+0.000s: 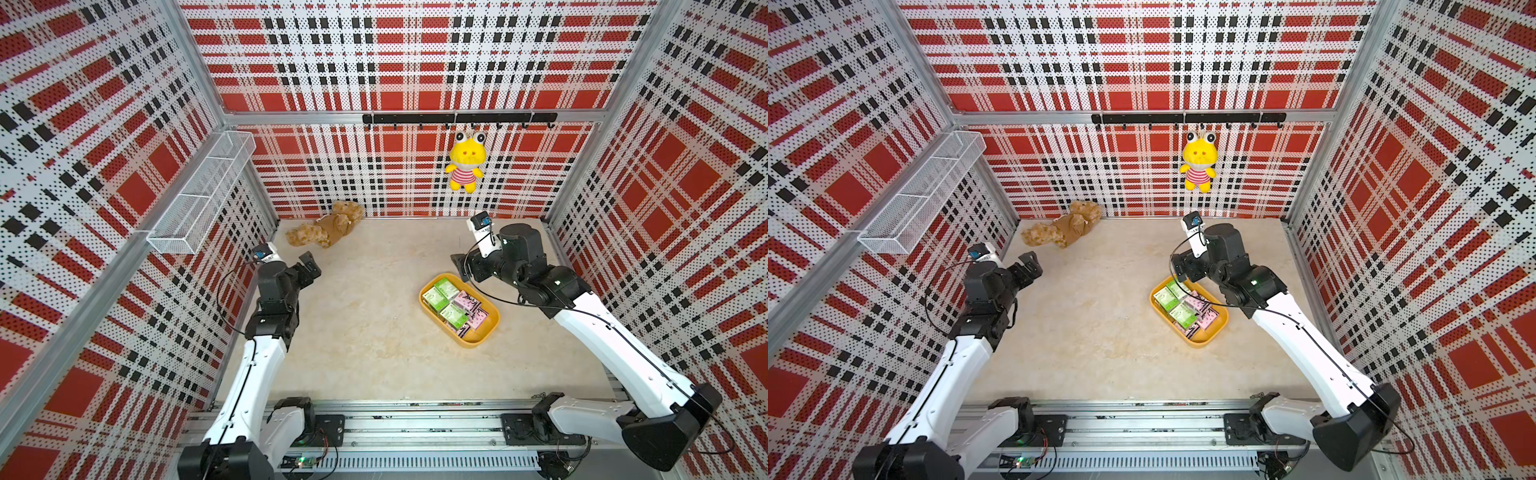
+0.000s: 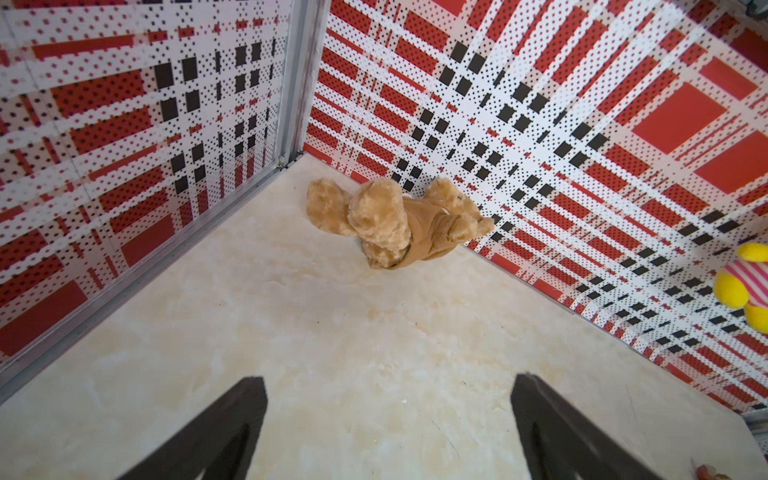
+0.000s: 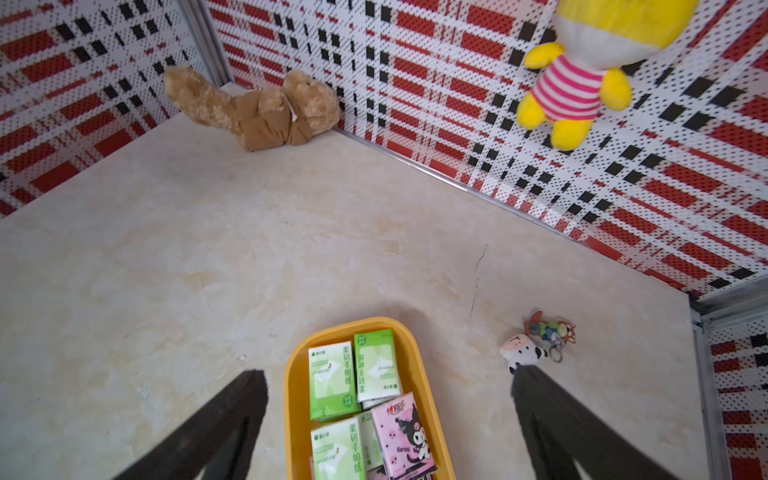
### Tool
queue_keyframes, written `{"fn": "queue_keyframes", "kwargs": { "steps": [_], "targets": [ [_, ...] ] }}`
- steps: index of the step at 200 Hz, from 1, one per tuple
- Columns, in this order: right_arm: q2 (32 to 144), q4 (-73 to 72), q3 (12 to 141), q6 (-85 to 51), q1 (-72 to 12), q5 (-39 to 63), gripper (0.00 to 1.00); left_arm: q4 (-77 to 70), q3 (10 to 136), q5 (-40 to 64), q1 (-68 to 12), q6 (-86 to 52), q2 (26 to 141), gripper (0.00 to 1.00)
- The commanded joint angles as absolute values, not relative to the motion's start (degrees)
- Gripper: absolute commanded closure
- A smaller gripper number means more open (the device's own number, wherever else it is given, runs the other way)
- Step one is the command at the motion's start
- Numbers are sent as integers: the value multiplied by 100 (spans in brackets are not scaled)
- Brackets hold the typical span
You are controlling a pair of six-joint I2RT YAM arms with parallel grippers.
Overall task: Put the pocket tissues into the storage box
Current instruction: Reset both arms
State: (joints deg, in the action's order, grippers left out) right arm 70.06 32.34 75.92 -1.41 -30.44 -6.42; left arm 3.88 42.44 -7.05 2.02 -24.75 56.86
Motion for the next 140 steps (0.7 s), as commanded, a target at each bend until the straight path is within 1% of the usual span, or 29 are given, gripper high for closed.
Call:
{"fn": "queue_keyframes", "kwargs": {
  "steps": [1, 8, 20, 53, 85, 94, 122, 140],
  "targets": [
    [6822, 2991, 7608, -368, -2820, -1141, 0, -68, 4219, -1287, -151, -2235, 5758, 1],
    [6766, 2957, 7567, -421, -2732, -1381, 0, -211, 4139, -1341, -239, -2211, 5781, 1],
    [6639, 2830, 7409, -497, -2423, -1426, 0, -442, 4047, -1408, -341, -2160, 5854, 1],
    [6265, 2225, 6660, -548, -1404, -1002, 0, -667, 4082, -1469, -347, -2136, 6325, 0],
    [6203, 1513, 5761, -676, -474, -882, 0, -1018, 3949, -1599, -374, -2136, 6544, 0],
    [6218, 1217, 5458, -653, -275, -787, 0, -1142, 3891, -1666, -361, -1942, 6612, 1],
    [6364, 221, 4636, -470, -62, -689, 0, -1360, 3831, -1569, -373, -1641, 6894, 1],
    [6594, -376, 4250, -519, -14, -795, 0, -1792, 3586, -1566, -365, -1459, 6985, 1]
  ]
}}
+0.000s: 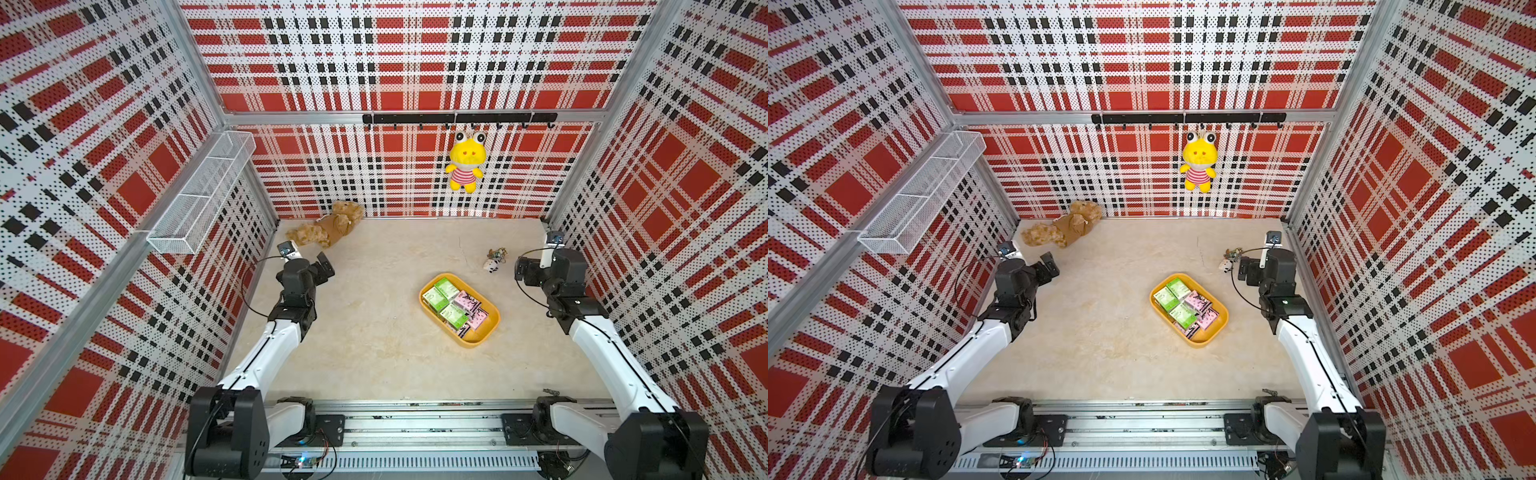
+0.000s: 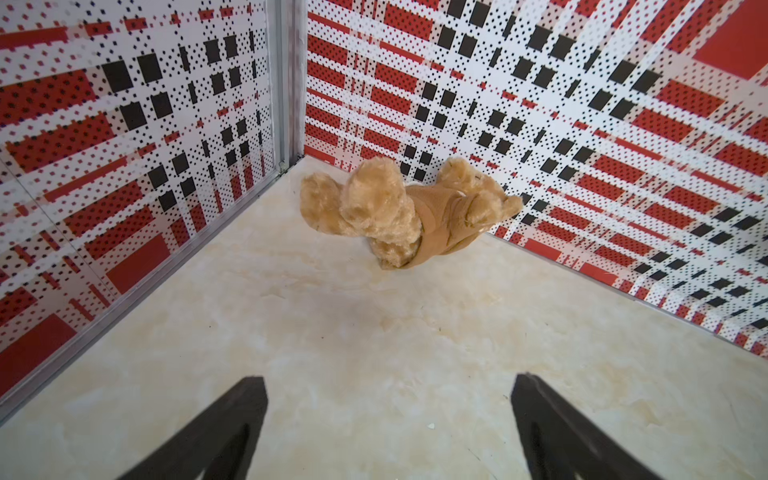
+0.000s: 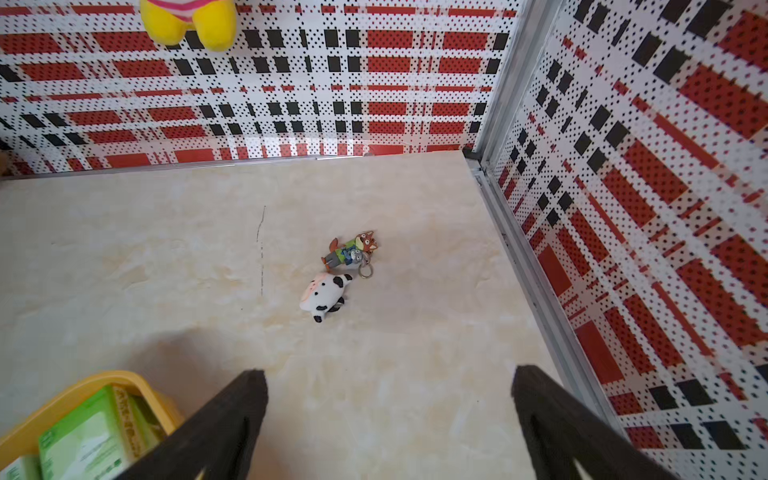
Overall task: Put the pocket tissues into the storage box
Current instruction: Reset both arms
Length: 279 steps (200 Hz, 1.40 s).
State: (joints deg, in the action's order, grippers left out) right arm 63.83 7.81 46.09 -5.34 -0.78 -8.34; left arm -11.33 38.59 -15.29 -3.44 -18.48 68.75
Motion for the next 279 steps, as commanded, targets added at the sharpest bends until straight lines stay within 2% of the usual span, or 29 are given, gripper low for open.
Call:
{"fn": "queue_keyframes", "kwargs": {
  "steps": [1, 31, 114, 156, 203, 242, 279],
  "targets": [
    [6606, -395, 4243, -527, -12, -797, 0, -1827, 3568, -1565, -363, -1450, 6986, 1],
    [6945, -783, 4057, -600, 0, -648, 0, -2768, 3214, -1489, -151, -1337, 7120, 1],
    [7128, -1510, 3525, -521, 76, -1046, 0, -5085, 2350, -2196, -107, -643, 8073, 1],
    [7364, -1780, 3345, -484, 289, -598, 0, -5794, 1986, -2145, -203, -419, 8068, 1],
    [7636, -3636, 2606, -597, 378, 98, 0, -7161, 1391, -2080, -266, -300, 8513, 1],
    [8657, -4790, 2417, -684, 378, 402, 0, -7338, 1406, -1956, -132, -459, 8758, 1],
    [8689, -5211, 2202, -472, 272, 586, 0, -7559, 1307, -1740, -130, -388, 8843, 1]
  ]
}}
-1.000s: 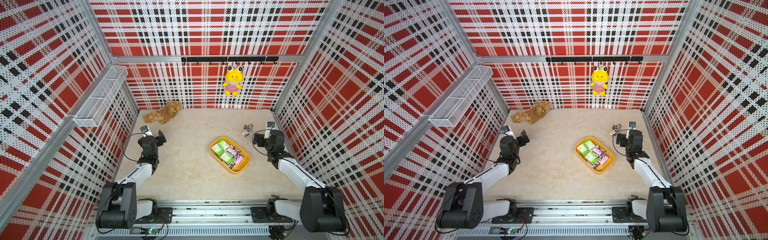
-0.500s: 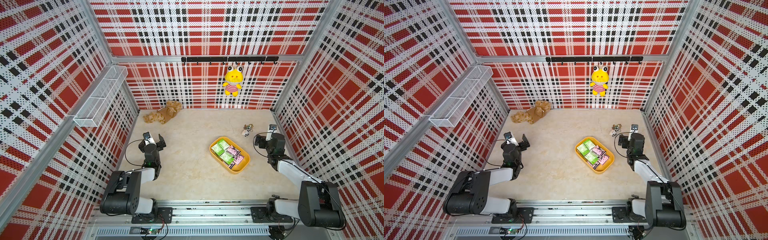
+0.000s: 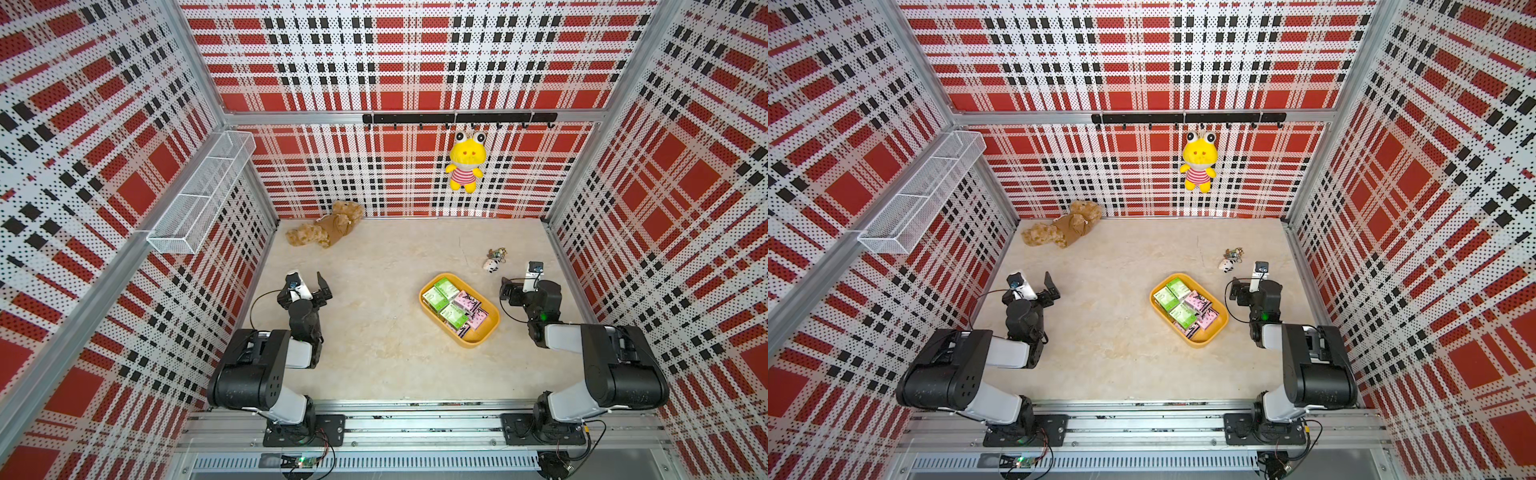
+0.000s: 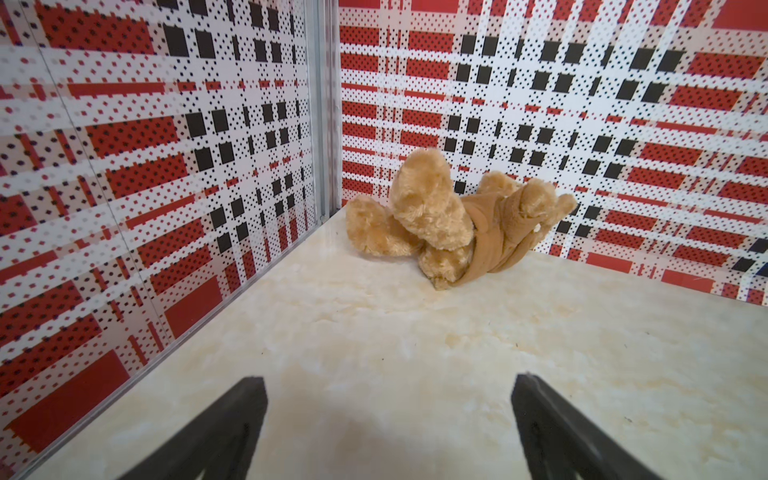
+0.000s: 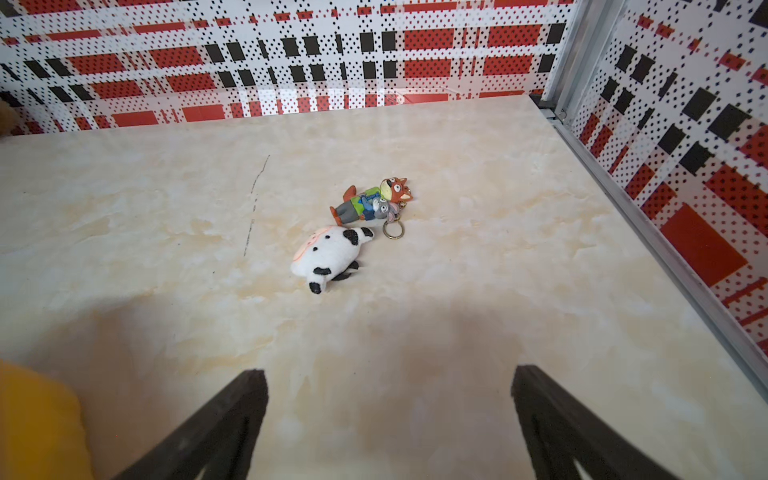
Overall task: Put the pocket tissues into the storage box
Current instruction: Reset both arms
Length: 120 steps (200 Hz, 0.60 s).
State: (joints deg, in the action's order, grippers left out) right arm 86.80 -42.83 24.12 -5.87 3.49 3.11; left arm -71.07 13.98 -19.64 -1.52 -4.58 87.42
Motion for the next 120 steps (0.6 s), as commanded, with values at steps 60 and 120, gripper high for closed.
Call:
{"fn": "queue_keyframes", "kwargs": {
  "steps": [60, 120],
  "targets": [
    [8744, -5982, 1766, -297, 136, 485, 0, -7893, 1204, -1774, -198, -281, 8996, 1],
    [8847, -6015, 1808, -273, -22, 18, 0, -7893, 1213, -1929, -273, -224, 9001, 1]
  ]
}}
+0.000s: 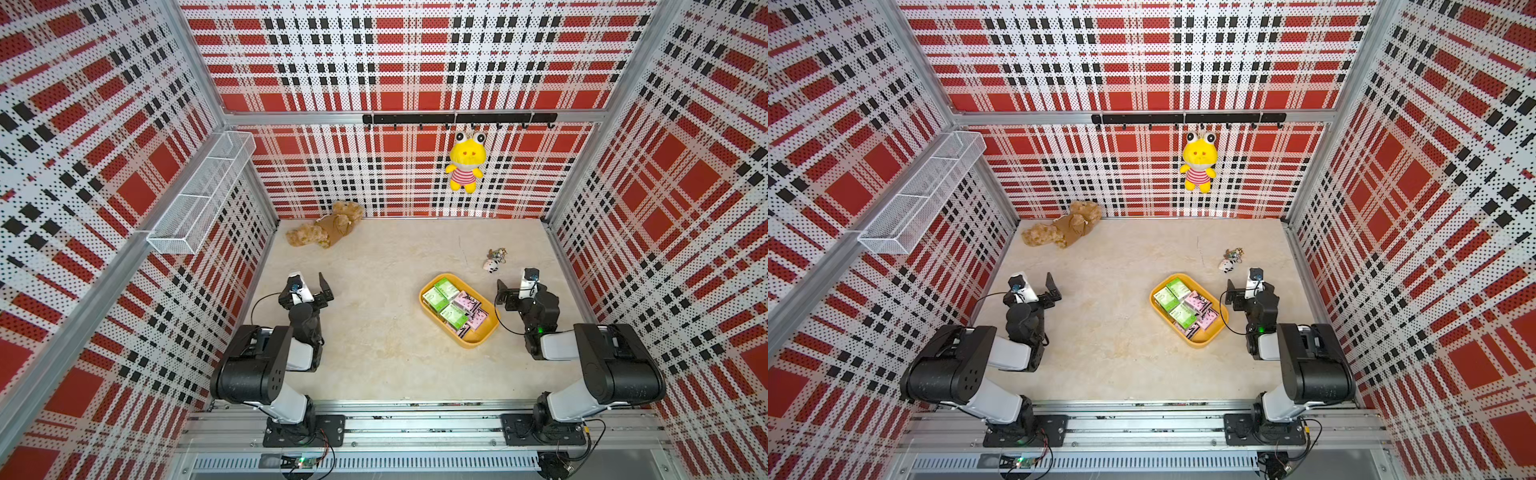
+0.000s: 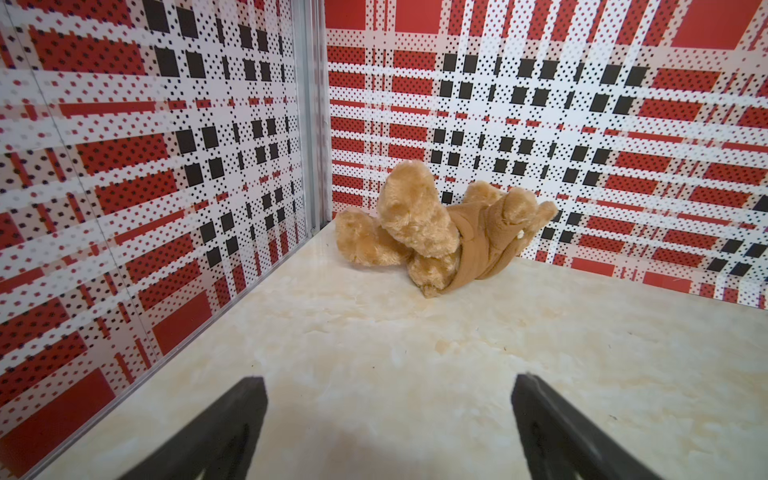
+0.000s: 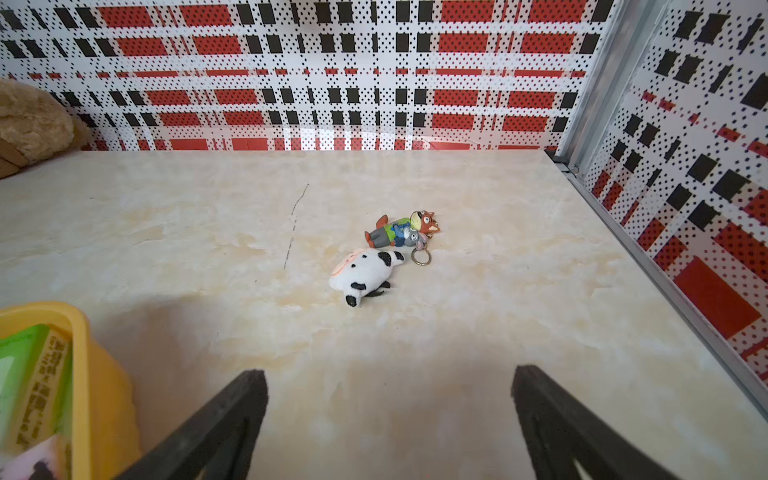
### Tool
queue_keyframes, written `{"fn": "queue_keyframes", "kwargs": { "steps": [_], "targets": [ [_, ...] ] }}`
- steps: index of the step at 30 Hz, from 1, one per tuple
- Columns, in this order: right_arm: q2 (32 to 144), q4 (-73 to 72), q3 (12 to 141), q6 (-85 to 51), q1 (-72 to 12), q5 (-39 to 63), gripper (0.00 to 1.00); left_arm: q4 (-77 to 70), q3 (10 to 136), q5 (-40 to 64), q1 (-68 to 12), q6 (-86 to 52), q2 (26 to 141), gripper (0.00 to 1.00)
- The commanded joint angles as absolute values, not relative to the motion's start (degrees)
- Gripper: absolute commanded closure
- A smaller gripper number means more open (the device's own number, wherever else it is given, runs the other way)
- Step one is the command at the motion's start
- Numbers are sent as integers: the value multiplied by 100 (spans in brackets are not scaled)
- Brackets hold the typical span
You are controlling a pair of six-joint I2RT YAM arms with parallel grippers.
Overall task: Put the pocket tissues into the storage box
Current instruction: Reset both arms
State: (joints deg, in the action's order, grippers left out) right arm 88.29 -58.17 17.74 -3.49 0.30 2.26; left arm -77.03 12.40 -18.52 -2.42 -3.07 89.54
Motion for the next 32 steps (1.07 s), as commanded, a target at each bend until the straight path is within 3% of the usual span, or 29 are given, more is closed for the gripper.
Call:
{"fn": "queue_keyframes", "kwargs": {
  "steps": [1, 32],
  "targets": [
    [8849, -6035, 1805, -277, -24, 18, 0, -7893, 1213, -1936, -273, -226, 9005, 1],
    [8841, -6012, 1807, -281, -31, 10, 0, -7875, 1222, -1908, -273, -228, 8983, 1]
  ]
}}
